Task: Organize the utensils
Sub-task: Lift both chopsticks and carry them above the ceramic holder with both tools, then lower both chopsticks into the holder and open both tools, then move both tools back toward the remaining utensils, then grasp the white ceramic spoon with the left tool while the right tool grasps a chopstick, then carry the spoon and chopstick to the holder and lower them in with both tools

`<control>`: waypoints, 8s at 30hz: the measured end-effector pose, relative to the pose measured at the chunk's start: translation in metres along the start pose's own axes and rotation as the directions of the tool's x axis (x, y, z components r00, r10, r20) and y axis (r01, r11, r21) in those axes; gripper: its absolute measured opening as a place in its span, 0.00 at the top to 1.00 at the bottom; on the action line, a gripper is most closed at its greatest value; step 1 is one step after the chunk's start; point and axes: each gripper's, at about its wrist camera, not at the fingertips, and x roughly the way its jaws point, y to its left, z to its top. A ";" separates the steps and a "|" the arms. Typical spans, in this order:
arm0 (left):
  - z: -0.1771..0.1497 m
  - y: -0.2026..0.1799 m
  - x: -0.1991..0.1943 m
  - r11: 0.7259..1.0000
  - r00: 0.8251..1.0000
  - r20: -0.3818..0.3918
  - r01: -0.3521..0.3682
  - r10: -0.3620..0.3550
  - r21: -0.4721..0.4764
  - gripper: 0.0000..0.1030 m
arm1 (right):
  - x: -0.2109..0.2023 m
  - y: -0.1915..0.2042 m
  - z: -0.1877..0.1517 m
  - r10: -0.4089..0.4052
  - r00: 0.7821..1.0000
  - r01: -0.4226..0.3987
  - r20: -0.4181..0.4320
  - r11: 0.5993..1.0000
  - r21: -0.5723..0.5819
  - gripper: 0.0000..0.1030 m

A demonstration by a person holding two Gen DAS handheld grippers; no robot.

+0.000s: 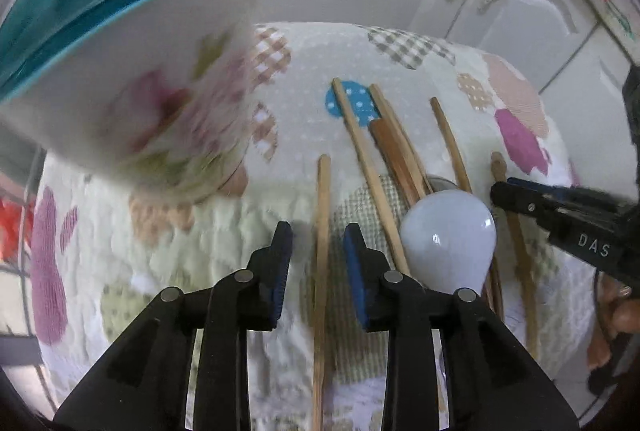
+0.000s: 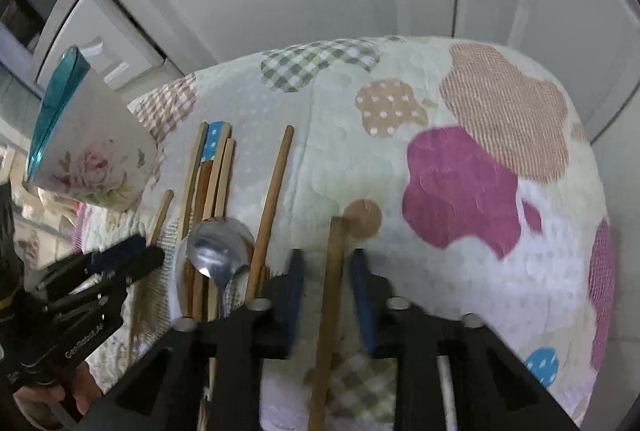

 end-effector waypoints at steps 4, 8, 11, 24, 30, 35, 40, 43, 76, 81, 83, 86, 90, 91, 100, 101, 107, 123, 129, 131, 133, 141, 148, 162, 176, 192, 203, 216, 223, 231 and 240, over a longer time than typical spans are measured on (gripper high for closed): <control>0.001 0.012 -0.007 0.994 0.995 -0.009 0.104 -0.104 -0.019 0.96 | -0.009 -0.002 -0.001 0.049 0.999 -0.049 0.006 0.999 0.001 0.92; -0.002 0.034 -0.046 0.970 0.971 0.058 0.235 -0.231 -0.069 0.96 | -0.043 -0.002 -0.007 0.099 0.993 -0.099 0.070 0.995 -0.007 0.92; -0.006 0.050 -0.079 0.956 0.955 0.119 0.281 -0.270 -0.082 0.96 | -0.074 0.001 -0.012 0.143 0.982 -0.142 0.120 0.990 -0.020 0.92; -0.021 0.101 -0.211 0.939 0.890 0.356 0.332 -0.283 -0.085 0.96 | -0.195 0.042 -0.011 0.270 0.911 -0.223 0.311 0.958 -0.180 0.93; 0.019 0.121 -0.265 0.961 0.832 0.523 0.266 -0.185 -0.082 0.96 | -0.249 0.079 0.030 0.351 0.832 -0.262 0.430 0.931 -0.254 0.93; 0.066 0.129 -0.270 0.983 0.780 0.625 0.138 -0.033 -0.121 0.96 | -0.270 0.119 0.072 0.369 0.778 -0.241 0.508 0.923 -0.301 0.93; 0.105 0.135 -0.246 0.984 0.734 0.677 0.068 0.061 -0.162 0.96 | -0.261 0.148 0.105 0.348 0.763 -0.202 0.545 0.929 -0.310 0.93; 0.118 0.137 -0.229 0.985 0.724 0.683 0.029 0.099 -0.173 0.96 | -0.234 0.159 0.123 0.327 0.778 -0.182 0.536 0.934 -0.306 0.93; 0.057 0.138 -0.164 0.967 0.857 0.509 0.053 0.084 -0.248 0.19 | -0.103 0.128 0.081 0.189 0.931 -0.131 0.312 0.972 -0.197 0.22; 0.029 0.115 -0.164 0.977 0.886 0.456 0.019 0.083 -0.214 0.18 | -0.109 0.102 0.043 0.060 0.944 -0.021 0.326 0.993 -0.120 0.18; 0.018 0.103 -0.160 0.980 0.898 0.434 0.008 0.080 -0.198 0.18 | -0.111 0.089 0.030 0.009 0.950 0.017 0.313 0.997 -0.080 0.16; 0.003 0.087 -0.158 0.985 0.902 0.425 0.004 0.072 -0.175 0.18 | -0.117 0.068 0.009 -0.029 0.951 0.037 0.308 0.999 -0.020 0.16; -0.011 0.071 -0.157 0.988 0.908 0.416 0.020 0.047 -0.155 0.18 | -0.130 0.044 -0.009 -0.033 0.947 0.017 0.318 0.999 0.052 0.16; -0.013 0.067 -0.156 0.988 0.911 0.411 0.025 0.040 -0.150 0.18 | -0.133 0.040 -0.013 -0.037 0.946 0.017 0.322 0.998 0.065 0.16; -0.028 0.046 -0.156 0.993 0.917 0.399 0.037 0.012 -0.115 0.18 | -0.144 0.019 -0.045 -0.151 0.933 0.135 0.326 0.988 0.071 0.16; -0.030 0.045 -0.155 0.993 0.918 0.397 0.035 0.012 -0.112 0.18 | -0.143 0.017 -0.049 -0.158 0.933 0.143 0.322 0.987 0.071 0.16; -0.039 0.043 -0.146 0.995 0.926 0.378 0.023 0.015 -0.095 0.18 | -0.132 0.007 -0.062 -0.156 0.943 0.139 0.293 0.987 0.079 0.16; -0.053 0.026 -0.087 0.989 0.967 0.221 0.140 -0.128 -0.038 0.18 | -0.078 -0.005 -0.063 -0.082 0.981 0.068 0.177 0.994 0.087 0.16; -0.046 -0.018 -0.057 0.977 0.966 0.148 0.206 -0.211 0.053 0.22 | -0.073 -0.014 -0.063 -0.084 0.984 0.069 0.154 0.993 0.100 0.16; -0.039 -0.031 -0.044 0.975 0.969 0.118 0.212 -0.219 0.065 0.28 | -0.073 -0.017 -0.065 -0.087 0.985 0.073 0.151 0.992 0.099 0.16; -0.032 -0.037 -0.030 0.975 0.971 0.092 0.214 -0.219 0.057 0.37 | -0.075 -0.021 -0.067 -0.094 0.985 0.079 0.148 0.992 0.101 0.16; -0.013 -0.031 -0.006 0.975 0.974 0.052 0.221 -0.220 -0.009 0.73 | -0.078 -0.030 -0.071 -0.084 0.986 0.067 0.146 0.991 0.115 0.16; -0.031 0.024 -0.024 0.959 0.964 0.052 0.264 -0.260 -0.106 0.84 | -0.068 -0.020 -0.065 -0.050 0.989 0.037 0.136 0.995 0.093 0.16; -0.053 0.090 -0.034 0.899 0.941 0.085 0.339 -0.329 -0.278 0.67 | -0.021 -0.001 -0.014 0.085 0.993 -0.090 0.081 0.994 0.058 0.51; -0.040 0.096 -0.020 0.931 0.961 0.065 0.278 -0.270 -0.235 0.67 | 0.027 0.026 0.040 0.028 0.999 -0.028 0.015 1.000 -0.003 0.93; -0.042 0.095 -0.084 0.928 0.929 0.195 0.345 -0.316 -0.141 0.98 | -0.079 0.004 0.005 0.168 0.965 -0.182 0.201 0.982 0.050 0.94; -0.047 0.105 -0.140 0.922 0.899 0.300 0.367 -0.318 -0.123 0.98 | -0.136 0.015 -0.015 0.198 0.936 -0.201 0.290 0.979 -0.019 0.95; 0.000 0.136 -0.218 0.940 0.833 0.511 0.318 -0.214 -0.125 0.98 | -0.203 0.051 0.023 0.306 0.863 -0.277 0.401 0.952 -0.131 0.95; 0.051 0.142 -0.238 0.979 0.790 0.610 0.164 -0.057 -0.121 0.98 | -0.247 0.091 0.073 0.355 0.796 -0.280 0.490 0.934 -0.221 0.95; 0.084 0.138 -0.202 0.993 0.791 0.611 0.042 0.035 -0.111 0.98 | -0.230 0.135 0.118 0.327 0.789 -0.222 0.520 0.941 -0.256 0.95; 0.085 0.145 -0.149 0.988 0.840 0.538 0.020 0.065 -0.151 0.98 | -0.155 0.152 0.134 0.290 0.860 -0.193 0.420 0.947 -0.259 0.95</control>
